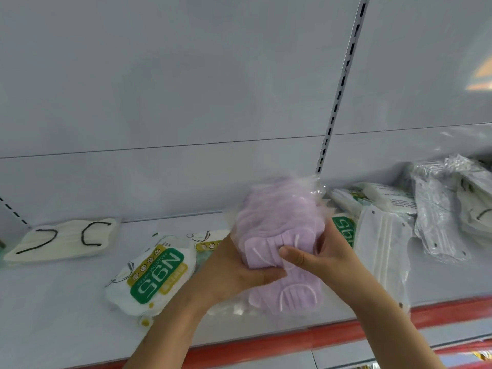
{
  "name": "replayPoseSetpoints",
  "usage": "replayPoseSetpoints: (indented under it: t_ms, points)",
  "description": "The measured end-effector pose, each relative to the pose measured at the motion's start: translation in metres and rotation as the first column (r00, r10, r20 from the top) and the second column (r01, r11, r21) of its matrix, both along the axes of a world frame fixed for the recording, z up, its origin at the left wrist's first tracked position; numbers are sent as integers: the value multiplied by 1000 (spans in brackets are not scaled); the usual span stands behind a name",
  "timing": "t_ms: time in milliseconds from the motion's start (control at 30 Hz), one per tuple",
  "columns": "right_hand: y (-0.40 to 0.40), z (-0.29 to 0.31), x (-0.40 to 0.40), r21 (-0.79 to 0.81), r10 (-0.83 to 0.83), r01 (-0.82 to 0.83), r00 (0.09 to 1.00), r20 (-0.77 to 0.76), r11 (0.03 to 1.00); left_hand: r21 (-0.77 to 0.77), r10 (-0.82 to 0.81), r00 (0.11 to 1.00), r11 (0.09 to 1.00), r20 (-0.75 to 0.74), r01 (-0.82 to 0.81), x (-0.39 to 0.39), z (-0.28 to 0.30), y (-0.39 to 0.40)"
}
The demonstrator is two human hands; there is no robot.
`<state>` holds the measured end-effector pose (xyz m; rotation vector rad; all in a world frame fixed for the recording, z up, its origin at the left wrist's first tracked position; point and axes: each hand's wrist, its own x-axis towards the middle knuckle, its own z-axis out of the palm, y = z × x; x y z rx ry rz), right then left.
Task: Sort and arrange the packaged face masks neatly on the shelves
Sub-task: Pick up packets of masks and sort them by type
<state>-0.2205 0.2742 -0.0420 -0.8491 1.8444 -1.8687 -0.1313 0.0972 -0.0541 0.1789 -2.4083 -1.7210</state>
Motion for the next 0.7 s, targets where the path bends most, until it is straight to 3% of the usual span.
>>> replayPoseSetpoints:
  t_ms: [100,200,300,467,567,633,700]
  points:
    - [-2,-1,2,17,-140,142,985,-102,990,-2,40,999,999,-6,-40,1,-1,8]
    - [-5,9,1,-125,-299,281,940,-163,951,17,65,993,998,-99,-64,-6,8,13]
    - [-2,11,-1,-279,-228,190,967,-110,941,59,49,990,997,-133,-42,-10,7,14]
    - [2,-8,-1,-142,-167,156,984,-66,977,-117,20,998,993,-59,-27,-6,-12,14]
    - [2,-7,-4,-182,-240,224,968,-73,957,-88,36,994,995,-101,-45,-7,-9,16]
    - [6,-6,-9,-221,-181,159,980,-81,962,-125,-20,994,992,-106,7,-10,-10,16]
    - [9,-7,-12,-116,-106,93,989,-106,989,-246,-103,994,965,-45,89,-12,-16,16]
